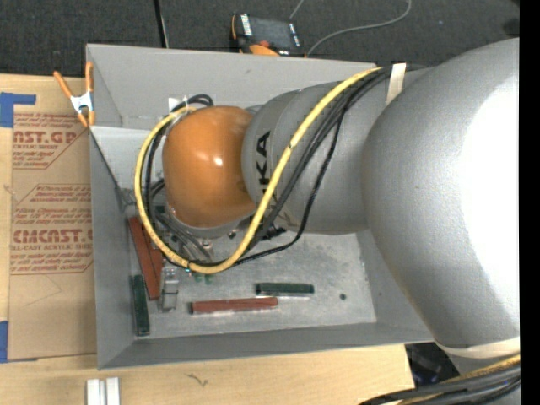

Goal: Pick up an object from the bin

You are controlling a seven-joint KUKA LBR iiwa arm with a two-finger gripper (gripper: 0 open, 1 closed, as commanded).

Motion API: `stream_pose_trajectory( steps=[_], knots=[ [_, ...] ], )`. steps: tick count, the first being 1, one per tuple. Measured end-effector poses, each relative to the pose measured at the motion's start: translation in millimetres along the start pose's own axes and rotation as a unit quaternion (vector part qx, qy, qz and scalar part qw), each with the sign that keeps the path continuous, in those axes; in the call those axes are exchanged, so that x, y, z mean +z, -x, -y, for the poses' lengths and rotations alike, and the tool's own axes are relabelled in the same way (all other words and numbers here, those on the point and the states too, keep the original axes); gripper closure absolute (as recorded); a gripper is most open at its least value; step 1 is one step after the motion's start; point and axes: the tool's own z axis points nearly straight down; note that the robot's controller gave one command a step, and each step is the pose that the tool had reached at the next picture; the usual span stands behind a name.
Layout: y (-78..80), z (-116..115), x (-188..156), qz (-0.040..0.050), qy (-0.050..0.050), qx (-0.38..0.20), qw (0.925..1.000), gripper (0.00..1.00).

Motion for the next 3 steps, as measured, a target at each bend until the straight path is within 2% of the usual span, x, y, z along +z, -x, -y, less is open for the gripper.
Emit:
stream_pose_trajectory(
  steps=[1, 2, 3],
  knots=[
    [6.2, 26, -53, 0.0055, 0.000, -0.119, 0.9929, 0.00],
    [6.3, 48, 85, 0.0035, 0.000, -0.352, 0.9359, 0.00],
    [4.7, 116, 84, 0.0033, -0.001, -0.361, 0.9327, 0.00]
  ],
)
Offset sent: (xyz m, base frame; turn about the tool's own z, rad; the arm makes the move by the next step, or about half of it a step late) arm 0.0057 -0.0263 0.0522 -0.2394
